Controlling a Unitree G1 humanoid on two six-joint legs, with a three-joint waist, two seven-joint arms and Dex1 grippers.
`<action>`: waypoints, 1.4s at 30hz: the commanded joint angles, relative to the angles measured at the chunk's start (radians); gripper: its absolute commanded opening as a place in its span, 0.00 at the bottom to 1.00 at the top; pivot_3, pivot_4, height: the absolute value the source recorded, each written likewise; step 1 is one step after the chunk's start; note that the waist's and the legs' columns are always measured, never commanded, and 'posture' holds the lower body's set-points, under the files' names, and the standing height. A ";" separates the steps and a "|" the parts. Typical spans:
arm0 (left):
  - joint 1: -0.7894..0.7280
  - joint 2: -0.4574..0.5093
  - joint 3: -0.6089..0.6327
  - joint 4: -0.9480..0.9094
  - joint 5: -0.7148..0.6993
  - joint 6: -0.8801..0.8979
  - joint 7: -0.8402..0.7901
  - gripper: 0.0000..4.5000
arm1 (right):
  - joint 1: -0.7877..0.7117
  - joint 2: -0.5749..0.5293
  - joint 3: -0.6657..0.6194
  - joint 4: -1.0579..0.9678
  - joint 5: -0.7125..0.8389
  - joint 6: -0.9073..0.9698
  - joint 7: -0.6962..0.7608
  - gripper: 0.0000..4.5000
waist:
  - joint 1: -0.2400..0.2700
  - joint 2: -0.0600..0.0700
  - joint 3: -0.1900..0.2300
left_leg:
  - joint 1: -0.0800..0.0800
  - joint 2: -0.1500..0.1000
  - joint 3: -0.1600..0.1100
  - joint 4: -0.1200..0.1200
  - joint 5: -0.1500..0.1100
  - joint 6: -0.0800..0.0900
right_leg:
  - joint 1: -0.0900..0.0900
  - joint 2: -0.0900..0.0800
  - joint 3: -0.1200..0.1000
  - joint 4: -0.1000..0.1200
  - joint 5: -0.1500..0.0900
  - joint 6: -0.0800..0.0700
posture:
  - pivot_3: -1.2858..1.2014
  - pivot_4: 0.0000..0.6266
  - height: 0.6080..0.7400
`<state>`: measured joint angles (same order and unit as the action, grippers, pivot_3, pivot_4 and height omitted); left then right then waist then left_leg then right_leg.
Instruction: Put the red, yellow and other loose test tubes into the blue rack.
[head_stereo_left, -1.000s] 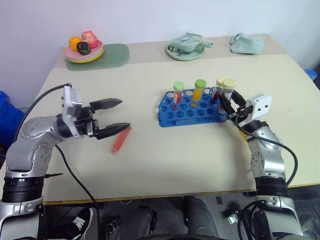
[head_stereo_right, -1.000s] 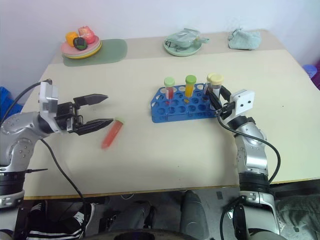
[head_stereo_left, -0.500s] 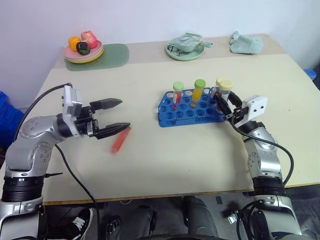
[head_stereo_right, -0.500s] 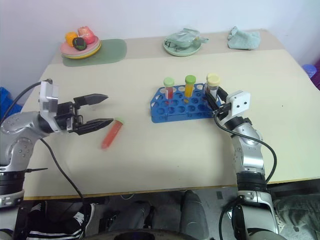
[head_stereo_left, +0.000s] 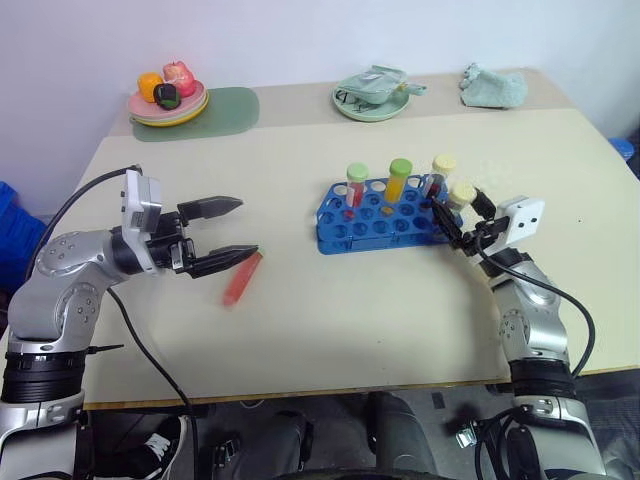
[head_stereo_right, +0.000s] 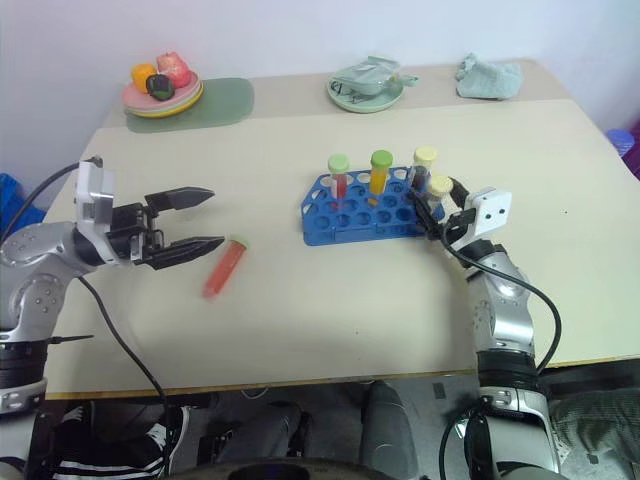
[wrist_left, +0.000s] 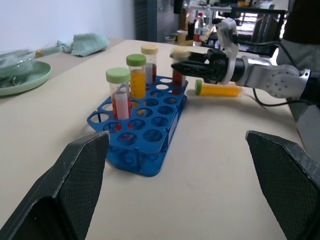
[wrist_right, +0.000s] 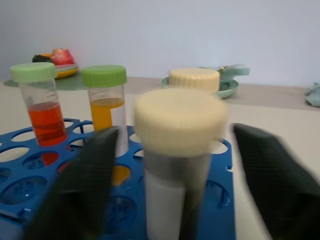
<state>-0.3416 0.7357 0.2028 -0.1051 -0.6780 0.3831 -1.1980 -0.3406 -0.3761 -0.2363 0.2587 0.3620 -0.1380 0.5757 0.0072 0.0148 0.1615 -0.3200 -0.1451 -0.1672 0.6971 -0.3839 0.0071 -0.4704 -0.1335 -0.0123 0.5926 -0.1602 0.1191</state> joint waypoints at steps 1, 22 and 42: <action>-0.007 0.008 0.019 -0.011 -0.001 -0.020 -0.009 1.00 | -0.003 -0.040 -0.015 -0.053 -0.009 -0.002 0.006 0.99 | 0.000 0.000 0.000 | 0.000 0.000 0.000 0.000 0.000 0.000 | 0.000 0.000 0.000 0.000 0.000 0.000 | 0.52 0.24 1.00; 0.040 -0.068 -0.027 -0.014 0.029 -0.091 -0.007 1.00 | 0.011 -0.841 0.191 -0.330 -0.026 0.903 0.327 0.99 | 0.007 0.000 0.000 | -0.001 0.002 0.004 0.000 -0.001 0.001 | 0.002 0.001 0.001 -0.009 0.003 0.000 | 0.52 0.24 1.00; 0.165 -0.110 -0.008 -0.146 0.013 -0.090 0.078 1.00 | -0.618 -0.688 0.595 -0.004 -0.050 1.657 0.350 0.99 | 0.009 -0.001 0.001 | -0.005 0.002 0.005 0.001 -0.002 0.004 | 0.000 0.001 0.001 -0.014 0.006 0.001 | 0.52 0.24 1.00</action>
<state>-0.1853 0.6258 0.1759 -0.2190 -0.6462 0.3006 -1.1260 -0.9316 -1.0593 0.3496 0.2501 0.3129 1.4988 0.9334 0.0165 0.0143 0.1623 -0.3250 -0.1428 -0.1622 0.6976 -0.3862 0.0109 -0.4700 -0.1329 -0.0117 0.5788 -0.1544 0.1206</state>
